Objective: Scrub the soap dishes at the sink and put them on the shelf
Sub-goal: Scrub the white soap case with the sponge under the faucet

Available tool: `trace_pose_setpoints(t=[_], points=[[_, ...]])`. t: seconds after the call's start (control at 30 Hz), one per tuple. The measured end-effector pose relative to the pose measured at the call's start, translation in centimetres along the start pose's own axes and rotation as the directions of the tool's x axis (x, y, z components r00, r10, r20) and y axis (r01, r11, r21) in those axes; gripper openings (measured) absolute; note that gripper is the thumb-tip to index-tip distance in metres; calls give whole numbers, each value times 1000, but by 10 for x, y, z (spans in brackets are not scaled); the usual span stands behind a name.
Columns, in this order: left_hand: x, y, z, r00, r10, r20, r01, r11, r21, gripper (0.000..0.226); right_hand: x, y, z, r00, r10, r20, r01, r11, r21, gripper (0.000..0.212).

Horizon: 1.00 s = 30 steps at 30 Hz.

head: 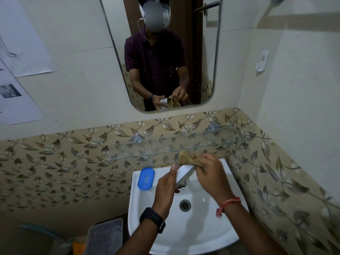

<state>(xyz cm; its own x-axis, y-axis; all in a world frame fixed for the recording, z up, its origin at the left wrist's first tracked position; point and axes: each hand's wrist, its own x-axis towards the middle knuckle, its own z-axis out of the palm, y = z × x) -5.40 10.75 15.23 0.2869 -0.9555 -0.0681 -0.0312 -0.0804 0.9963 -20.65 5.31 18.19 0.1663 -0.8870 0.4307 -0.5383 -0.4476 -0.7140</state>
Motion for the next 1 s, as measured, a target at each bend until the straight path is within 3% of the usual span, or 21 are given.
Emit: trace_pose_setpoints(t=[0.07, 0.1, 0.2, 0.27, 0.37, 0.5, 0.63, 0.73, 0.87, 0.93, 1.0], points=[[-1, 2, -1, 999, -36, -8, 35, 995, -95, 43, 5, 18, -1, 984, 178, 16, -178, 969, 169, 21], [-1, 3, -2, 999, -45, -4, 44, 988, -146, 38, 4, 24, 1, 954, 281, 101, -298, 887, 352, 21], [1, 5, -3, 999, -25, -22, 21, 980, -196, 37, -8, 32, 8, 864, 358, 353, -488, 426, 762, 26], [2, 2, -3, 1000, -20, -15, 17, 981, -195, 34, -12, 31, 9, 859, 343, 380, -480, 279, 832, 29], [3, -2, -7, 999, -1, -52, -6, 991, -133, 37, -12, 26, 12, 864, 377, 333, -469, 366, 804, 29], [7, -6, -9, 960, 121, -253, -142, 988, -66, 34, -13, 22, 19, 888, 386, 251, -439, 546, 713, 25], [8, -1, -7, 965, 171, -199, -190, 978, -82, 44, -15, 15, 23, 904, 380, 197, -407, 624, 667, 26], [12, 2, -9, 962, 237, -137, -240, 971, -3, 38, -20, 10, 24, 896, 402, 189, -409, 583, 702, 32], [13, 1, -6, 955, 200, -218, -218, 974, -62, 34, -39, 6, 35, 865, 447, 226, -451, 499, 739, 25], [11, 3, -2, 928, 261, -266, -266, 964, 19, 43, -51, 2, 45, 853, 445, 272, -479, 463, 745, 26], [7, 6, -1, 884, 396, -250, -356, 915, 192, 36, -57, -2, 50, 838, 444, 317, -509, 428, 747, 28]])
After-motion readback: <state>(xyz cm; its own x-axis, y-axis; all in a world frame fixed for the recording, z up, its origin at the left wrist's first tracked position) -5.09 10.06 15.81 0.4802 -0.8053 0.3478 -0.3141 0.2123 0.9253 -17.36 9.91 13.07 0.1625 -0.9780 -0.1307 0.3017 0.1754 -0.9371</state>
